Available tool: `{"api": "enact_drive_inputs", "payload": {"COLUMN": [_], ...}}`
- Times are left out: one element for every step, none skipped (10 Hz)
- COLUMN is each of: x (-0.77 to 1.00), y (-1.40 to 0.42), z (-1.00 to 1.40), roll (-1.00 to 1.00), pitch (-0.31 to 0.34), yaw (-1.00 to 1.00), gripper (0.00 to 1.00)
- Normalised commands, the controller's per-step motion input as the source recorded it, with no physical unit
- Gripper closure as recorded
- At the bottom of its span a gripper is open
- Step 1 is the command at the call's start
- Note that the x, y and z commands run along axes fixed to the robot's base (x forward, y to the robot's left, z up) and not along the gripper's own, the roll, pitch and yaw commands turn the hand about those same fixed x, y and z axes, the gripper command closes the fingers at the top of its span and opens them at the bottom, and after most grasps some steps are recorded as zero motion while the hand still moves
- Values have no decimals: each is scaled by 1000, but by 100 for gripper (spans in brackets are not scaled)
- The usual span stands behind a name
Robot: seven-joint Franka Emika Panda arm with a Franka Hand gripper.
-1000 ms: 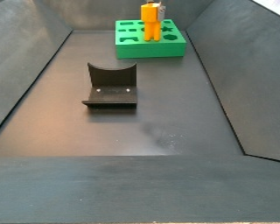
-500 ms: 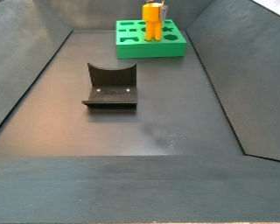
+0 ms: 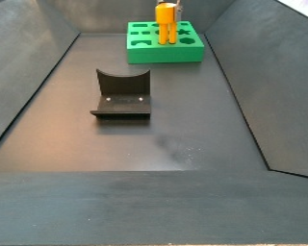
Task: Pick up the 3 prong object. Move up. Place the 3 prong object on the fixture. Regrasp the 3 prong object. Move to above the board. Insert the 3 prong object.
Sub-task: Insert the 3 prong object.
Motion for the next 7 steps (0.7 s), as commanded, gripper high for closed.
{"api": "enact_drive_inputs", "payload": {"x": [371,306,277,34,-151,-180,-51], "y": [71,103,120,149,166,106,43], "z": [-274,-311,-391,-626,-817,-914,-797], "roll": [59,31,14,0,-11,-60,-90], "pitch": [263,251,240,121,0,-17,-11], "yaw": [-446,-529,-577,-526,-343,-154,-100], "gripper": [100,100,100,100,100,100,100]}}
